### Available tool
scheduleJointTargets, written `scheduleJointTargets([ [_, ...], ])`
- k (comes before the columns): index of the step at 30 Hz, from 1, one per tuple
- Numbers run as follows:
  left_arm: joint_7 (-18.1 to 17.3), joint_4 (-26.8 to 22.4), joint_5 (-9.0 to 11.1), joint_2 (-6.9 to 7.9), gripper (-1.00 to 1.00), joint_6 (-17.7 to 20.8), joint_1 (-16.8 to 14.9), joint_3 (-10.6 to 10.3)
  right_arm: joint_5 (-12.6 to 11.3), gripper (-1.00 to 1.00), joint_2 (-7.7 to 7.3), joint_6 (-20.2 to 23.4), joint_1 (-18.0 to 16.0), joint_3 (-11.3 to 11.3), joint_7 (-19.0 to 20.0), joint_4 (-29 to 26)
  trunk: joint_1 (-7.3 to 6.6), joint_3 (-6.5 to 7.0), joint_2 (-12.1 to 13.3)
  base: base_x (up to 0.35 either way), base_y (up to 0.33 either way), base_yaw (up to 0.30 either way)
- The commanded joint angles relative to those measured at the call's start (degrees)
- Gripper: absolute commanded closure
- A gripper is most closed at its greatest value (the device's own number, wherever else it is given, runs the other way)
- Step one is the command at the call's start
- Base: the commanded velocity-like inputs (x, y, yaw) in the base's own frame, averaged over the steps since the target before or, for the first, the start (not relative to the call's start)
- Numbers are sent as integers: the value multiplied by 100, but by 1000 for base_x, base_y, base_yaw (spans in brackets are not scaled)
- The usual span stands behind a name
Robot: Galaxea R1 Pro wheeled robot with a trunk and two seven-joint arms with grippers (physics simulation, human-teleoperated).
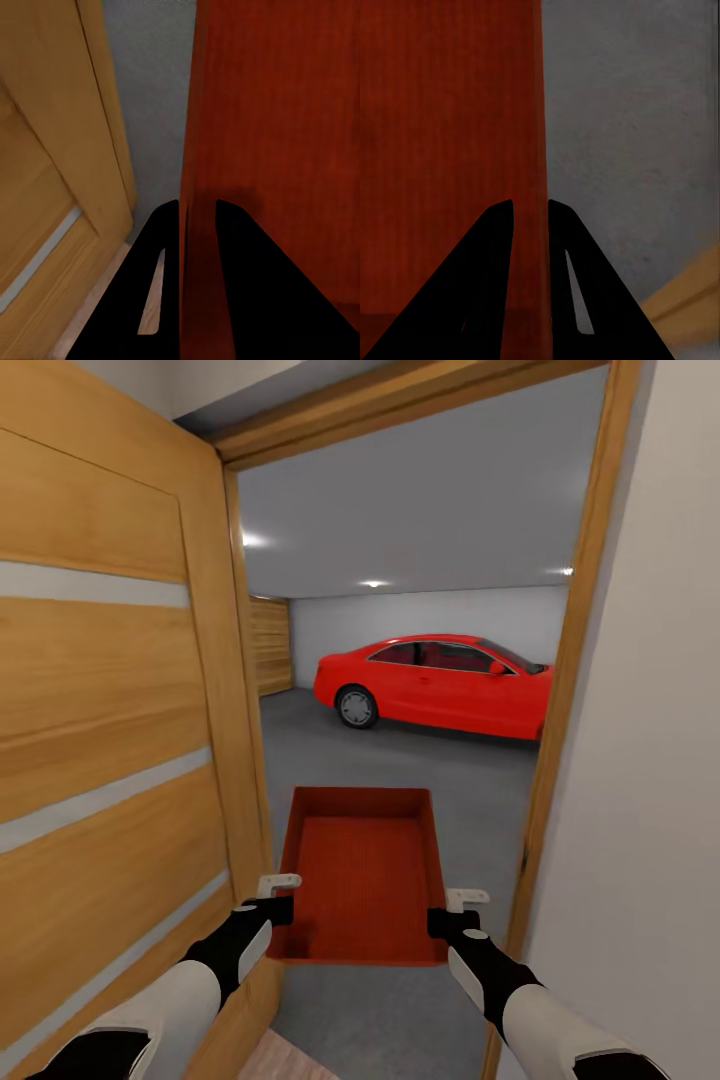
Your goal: Move the two storage containers from the living room to the garage. In the garage, place one container on the floor and stack the other container on top of it (either order is fine).
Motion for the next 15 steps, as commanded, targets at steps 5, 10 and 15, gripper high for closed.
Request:
scheduleJointTargets([
  [5,56,-91,-89,44,100,-186,0,122,-79,100,-6,-5,-1,-41,-39,16,5,-3,-4,263,167,-170],
  [10,56,-91,-91,44,100,-186,0,122,-79,100,-5,-6,-1,-41,-38,16,5,-3,-4,263,167,-170],
  [15,56,-91,-89,44,100,-186,0,122,-79,100,-10,-5,-1,-41,-38,16,5,-3,-4,263,167,-170],
])
